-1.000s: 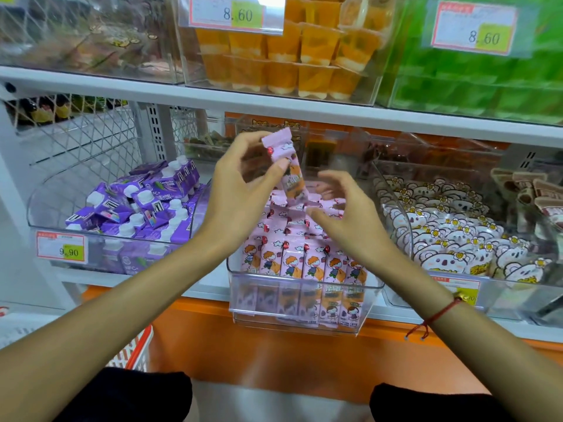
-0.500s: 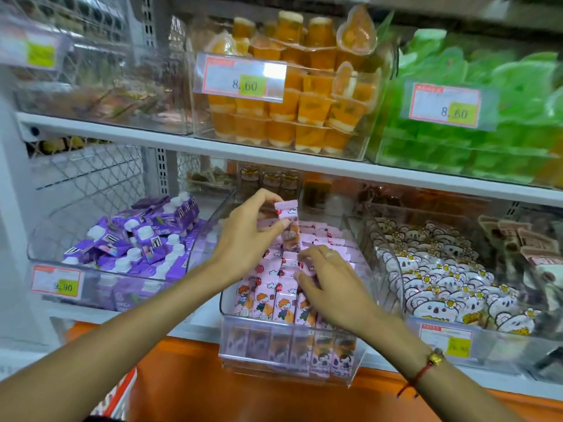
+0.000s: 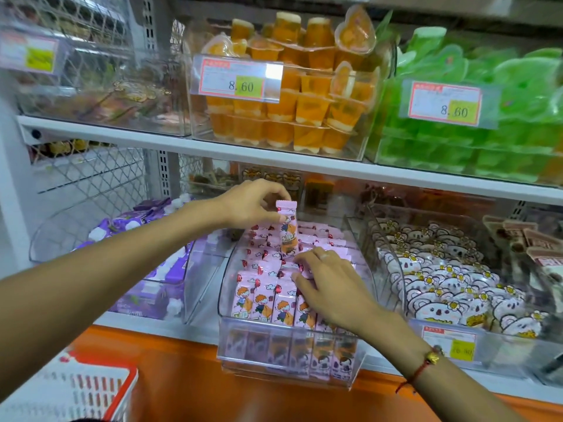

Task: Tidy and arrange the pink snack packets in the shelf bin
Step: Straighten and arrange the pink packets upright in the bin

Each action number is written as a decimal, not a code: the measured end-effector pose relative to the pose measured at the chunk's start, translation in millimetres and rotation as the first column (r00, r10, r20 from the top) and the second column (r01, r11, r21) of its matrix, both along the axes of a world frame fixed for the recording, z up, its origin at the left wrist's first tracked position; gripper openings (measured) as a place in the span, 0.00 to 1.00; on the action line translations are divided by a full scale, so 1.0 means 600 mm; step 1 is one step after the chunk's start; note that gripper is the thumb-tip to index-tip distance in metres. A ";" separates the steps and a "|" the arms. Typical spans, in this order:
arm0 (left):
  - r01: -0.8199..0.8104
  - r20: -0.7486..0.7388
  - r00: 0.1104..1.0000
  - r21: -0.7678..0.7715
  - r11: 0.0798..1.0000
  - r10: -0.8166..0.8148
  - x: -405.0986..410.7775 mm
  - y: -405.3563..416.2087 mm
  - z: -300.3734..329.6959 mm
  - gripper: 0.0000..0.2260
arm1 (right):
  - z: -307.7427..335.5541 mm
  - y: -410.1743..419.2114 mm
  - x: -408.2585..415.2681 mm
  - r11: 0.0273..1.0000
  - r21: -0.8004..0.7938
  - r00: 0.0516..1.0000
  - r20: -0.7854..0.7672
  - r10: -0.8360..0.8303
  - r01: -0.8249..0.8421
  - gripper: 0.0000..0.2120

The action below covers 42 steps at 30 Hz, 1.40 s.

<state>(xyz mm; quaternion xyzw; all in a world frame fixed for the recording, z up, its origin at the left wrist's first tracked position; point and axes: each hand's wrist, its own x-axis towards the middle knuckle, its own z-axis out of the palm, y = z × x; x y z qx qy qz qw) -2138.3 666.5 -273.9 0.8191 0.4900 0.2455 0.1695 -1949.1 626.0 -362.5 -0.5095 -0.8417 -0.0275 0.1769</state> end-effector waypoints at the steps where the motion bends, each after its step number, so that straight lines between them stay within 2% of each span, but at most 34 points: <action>1: -0.003 -0.042 0.999 -0.007 1.000 0.002 0.004 0.005 0.002 0.16 | 0.000 -0.001 0.000 1.000 -0.001 1.000 0.001 -0.001 0.001 0.19; 3: -0.019 -0.110 0.994 0.026 0.999 0.022 0.016 0.012 0.001 0.17 | 0.000 -0.002 0.000 1.000 -0.004 1.000 -0.001 -0.006 0.006 0.19; 8: -0.083 -0.191 0.975 0.162 0.983 0.114 0.050 0.027 -0.010 0.11 | 0.000 -0.005 0.001 1.000 -0.011 1.000 0.000 -0.010 0.010 0.21; 14: -0.008 -0.255 0.966 0.079 0.997 0.028 0.047 0.025 0.007 0.05 | 0.000 -0.005 0.004 1.000 -0.010 1.000 -0.006 0.005 -0.005 0.21; 19: -0.041 -0.298 0.952 0.117 0.992 0.075 0.032 0.015 0.006 0.09 | -0.002 -0.004 0.001 1.000 -0.018 0.999 -0.035 -0.016 0.016 0.22; 22: -0.094 -0.180 0.977 0.123 0.988 0.115 0.019 0.007 -0.005 0.13 | 0.003 0.003 -0.007 0.999 -0.006 0.997 -0.051 -0.052 0.052 0.22; 25: -0.169 0.024 0.986 0.121 0.978 0.167 -0.001 0.005 -0.023 0.14 | 0.005 0.007 -0.013 0.997 0.018 0.995 -0.075 -0.068 0.070 0.22; 28: -0.260 0.291 0.926 0.035 0.965 0.239 -0.026 0.013 -0.029 0.15 | 0.002 0.010 -0.017 0.996 -0.019 0.993 -0.084 -0.083 0.082 0.24; 31: -0.242 0.440 0.866 -0.046 0.969 0.237 -0.038 0.013 -0.029 0.13 | 0.001 0.015 -0.020 0.996 -0.028 0.996 -0.031 -0.086 0.085 0.23; 38: -0.077 0.496 0.862 -0.073 0.994 0.103 -0.026 -0.004 -0.038 0.07 | 0.002 0.017 -0.011 0.999 -0.044 0.997 -0.074 -0.025 0.022 0.19; 42: 0.001 0.304 0.953 -0.046 0.999 0.013 -0.020 -0.015 -0.035 0.06 | 0.001 0.013 -0.006 1.000 -0.018 0.996 -0.093 0.013 -0.014 0.18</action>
